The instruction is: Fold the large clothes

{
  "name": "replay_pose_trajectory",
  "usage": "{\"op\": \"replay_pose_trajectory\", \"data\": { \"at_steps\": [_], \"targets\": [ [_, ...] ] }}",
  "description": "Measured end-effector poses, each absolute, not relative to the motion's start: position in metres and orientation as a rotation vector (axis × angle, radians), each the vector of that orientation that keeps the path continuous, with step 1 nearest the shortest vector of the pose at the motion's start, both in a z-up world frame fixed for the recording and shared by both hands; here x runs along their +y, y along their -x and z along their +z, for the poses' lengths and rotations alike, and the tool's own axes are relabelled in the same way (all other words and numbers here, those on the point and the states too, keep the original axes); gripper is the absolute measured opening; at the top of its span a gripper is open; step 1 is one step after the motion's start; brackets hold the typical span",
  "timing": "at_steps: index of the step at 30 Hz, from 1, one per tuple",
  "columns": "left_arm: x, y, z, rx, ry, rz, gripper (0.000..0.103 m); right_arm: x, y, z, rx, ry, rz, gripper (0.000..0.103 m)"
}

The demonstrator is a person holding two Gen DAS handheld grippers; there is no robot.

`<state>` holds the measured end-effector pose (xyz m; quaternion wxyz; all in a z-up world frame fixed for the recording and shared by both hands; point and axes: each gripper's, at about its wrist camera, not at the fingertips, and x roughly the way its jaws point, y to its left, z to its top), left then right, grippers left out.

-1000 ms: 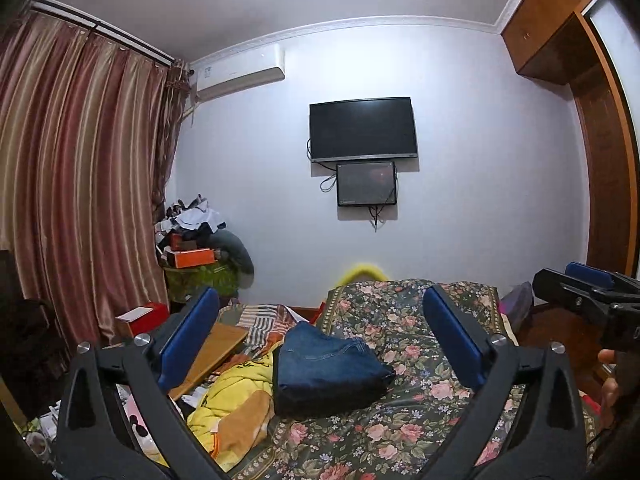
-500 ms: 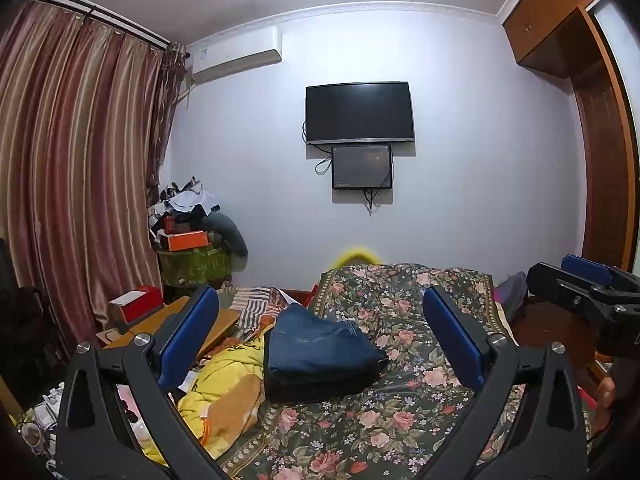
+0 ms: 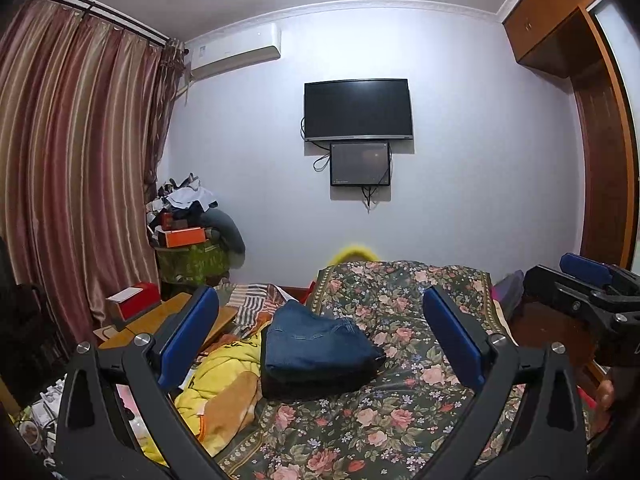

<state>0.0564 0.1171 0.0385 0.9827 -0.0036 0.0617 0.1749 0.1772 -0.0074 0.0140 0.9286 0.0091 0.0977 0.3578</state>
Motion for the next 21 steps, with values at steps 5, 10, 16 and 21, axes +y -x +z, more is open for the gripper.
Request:
{"op": "replay_pose_trajectory", "data": {
  "at_steps": [5, 10, 16, 21],
  "targets": [
    [0.1168, -0.0567, 0.0367, 0.130, 0.006, 0.349, 0.103, -0.0082, -0.1782, 0.0132, 0.211, -0.014, 0.731, 0.102],
    [0.1194, -0.0586, 0.0334, 0.143, 0.006, 0.346, 0.103, -0.0076, -0.1774, 0.0124, 0.217, -0.004, 0.731, 0.102],
    [0.1205, -0.0595, 0.0307, 0.149, 0.009, 0.343, 0.103, -0.0082, -0.1775, 0.0120, 0.226, 0.004, 0.730, 0.102],
    [0.1210, -0.0594, 0.0302, 0.151, 0.011, 0.339, 0.103, -0.0082, -0.1771, 0.0128, 0.228, 0.007, 0.730, 0.102]
  ]
}}
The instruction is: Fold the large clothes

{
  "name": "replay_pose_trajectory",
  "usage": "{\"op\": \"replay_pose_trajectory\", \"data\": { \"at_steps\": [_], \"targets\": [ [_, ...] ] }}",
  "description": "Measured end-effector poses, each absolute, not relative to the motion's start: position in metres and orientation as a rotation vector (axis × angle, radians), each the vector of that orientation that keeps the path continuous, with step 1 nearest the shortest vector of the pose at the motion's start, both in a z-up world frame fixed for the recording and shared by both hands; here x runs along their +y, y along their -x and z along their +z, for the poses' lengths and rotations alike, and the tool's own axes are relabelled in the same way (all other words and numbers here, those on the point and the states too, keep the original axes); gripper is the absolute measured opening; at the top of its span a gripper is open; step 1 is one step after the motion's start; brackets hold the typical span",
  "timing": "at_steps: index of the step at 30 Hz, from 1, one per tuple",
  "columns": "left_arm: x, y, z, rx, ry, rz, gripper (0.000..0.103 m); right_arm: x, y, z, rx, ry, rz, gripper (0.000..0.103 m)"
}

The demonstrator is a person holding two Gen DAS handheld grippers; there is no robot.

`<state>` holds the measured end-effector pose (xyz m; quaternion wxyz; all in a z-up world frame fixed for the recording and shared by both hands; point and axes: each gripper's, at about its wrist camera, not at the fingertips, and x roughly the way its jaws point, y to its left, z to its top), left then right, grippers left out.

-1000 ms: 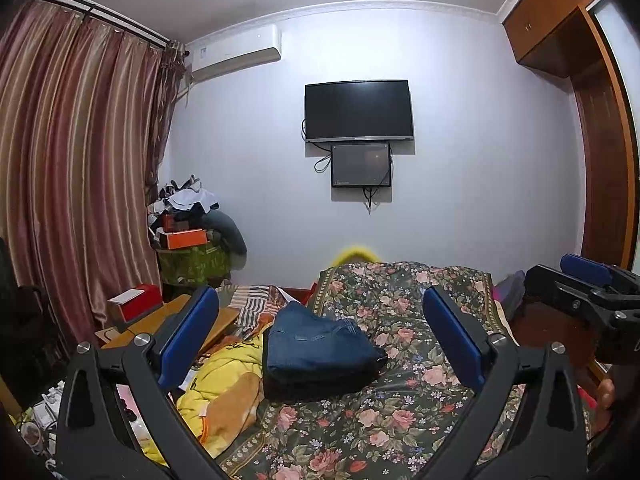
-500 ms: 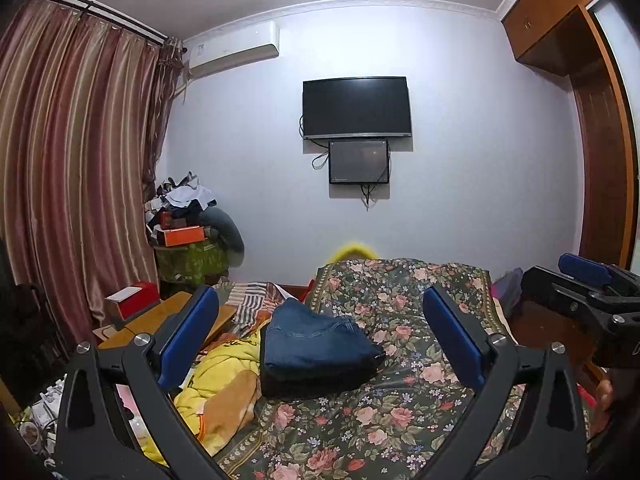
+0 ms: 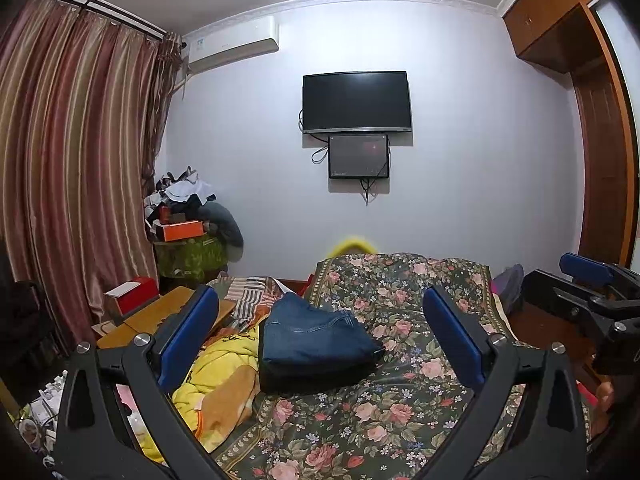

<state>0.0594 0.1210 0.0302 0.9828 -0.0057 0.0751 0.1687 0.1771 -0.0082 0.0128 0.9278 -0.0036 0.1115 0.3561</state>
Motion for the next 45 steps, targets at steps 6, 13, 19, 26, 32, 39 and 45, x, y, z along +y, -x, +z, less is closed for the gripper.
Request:
{"op": "replay_pose_trajectory", "data": {
  "at_steps": [6, 13, 19, 26, 32, 39, 45],
  "targets": [
    [0.1210, -0.0605, 0.0304, 0.155, 0.013, 0.336, 0.103, -0.0078, -0.1769, 0.0129, 0.229, 0.007, 0.729, 0.102],
    [0.1216, -0.0620, 0.0277, 0.164, 0.013, 0.338, 0.103, -0.0067, -0.1765, 0.0121, 0.233, 0.020, 0.733, 0.102],
    [0.1205, -0.0630, 0.0257, 0.171, 0.014, 0.334, 0.103, -0.0069, -0.1767, 0.0118, 0.233, 0.023, 0.734, 0.102],
    [0.1199, -0.0643, 0.0247, 0.181, 0.015, 0.310, 0.103, -0.0082, -0.1780, 0.0122, 0.235, 0.025, 0.730, 0.102],
    [0.1208, -0.0643, 0.0245, 0.187, 0.019, 0.305, 0.103, -0.0085, -0.1786, 0.0119, 0.233, 0.030, 0.723, 0.102],
    [0.1207, -0.0647, 0.0246, 0.188, 0.016, 0.304, 0.103, -0.0094, -0.1808, 0.0096, 0.233, 0.043, 0.715, 0.102],
    [0.1208, -0.0647, 0.0247, 0.186, 0.020, 0.316, 0.103, -0.0101, -0.1820, 0.0084, 0.231, 0.049, 0.704, 0.102]
  ]
}}
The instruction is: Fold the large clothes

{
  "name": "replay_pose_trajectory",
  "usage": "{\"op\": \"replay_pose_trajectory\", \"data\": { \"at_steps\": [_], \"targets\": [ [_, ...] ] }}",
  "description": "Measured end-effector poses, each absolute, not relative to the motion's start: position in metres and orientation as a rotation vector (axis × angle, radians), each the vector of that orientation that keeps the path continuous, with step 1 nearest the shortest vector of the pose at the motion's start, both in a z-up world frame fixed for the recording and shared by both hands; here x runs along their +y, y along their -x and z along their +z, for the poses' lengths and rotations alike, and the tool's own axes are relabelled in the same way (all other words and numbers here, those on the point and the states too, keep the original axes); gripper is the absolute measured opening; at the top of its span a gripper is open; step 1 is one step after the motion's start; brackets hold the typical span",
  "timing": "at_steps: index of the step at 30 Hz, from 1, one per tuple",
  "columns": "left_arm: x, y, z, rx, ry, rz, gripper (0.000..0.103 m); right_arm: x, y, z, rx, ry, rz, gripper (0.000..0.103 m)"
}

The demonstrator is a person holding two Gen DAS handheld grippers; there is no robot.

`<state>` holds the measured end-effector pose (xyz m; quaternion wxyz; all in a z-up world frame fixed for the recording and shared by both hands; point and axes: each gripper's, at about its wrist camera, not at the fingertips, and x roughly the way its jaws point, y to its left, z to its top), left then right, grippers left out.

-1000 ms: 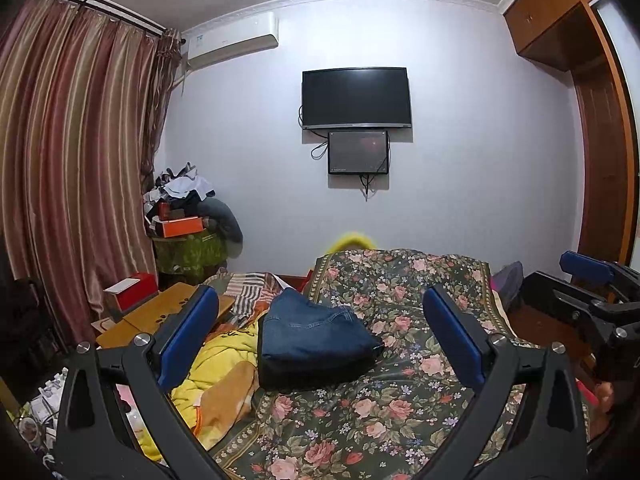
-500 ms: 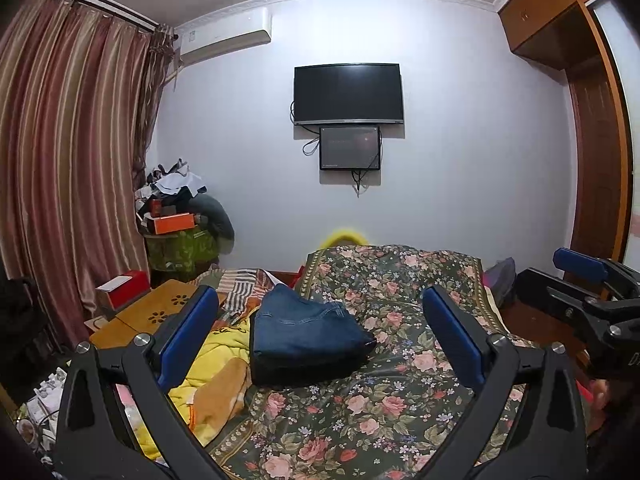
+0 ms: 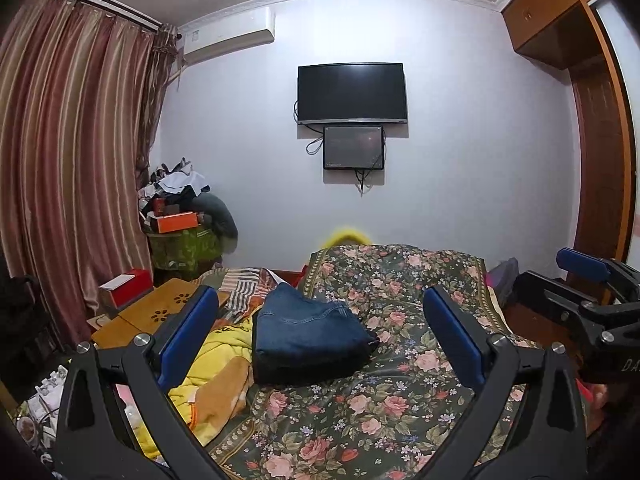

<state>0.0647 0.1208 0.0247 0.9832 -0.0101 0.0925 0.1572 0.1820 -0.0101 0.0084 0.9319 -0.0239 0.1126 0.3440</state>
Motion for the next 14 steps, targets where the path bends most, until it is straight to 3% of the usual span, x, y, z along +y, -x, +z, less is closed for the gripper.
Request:
{"op": "replay_pose_trajectory", "data": {
  "at_steps": [14],
  "targets": [
    [0.1222, -0.0669, 0.0205, 0.196, 0.032, 0.309, 0.103, -0.0071, -0.1839, 0.0068, 0.242, 0.061, 0.705, 0.102]
  ]
}}
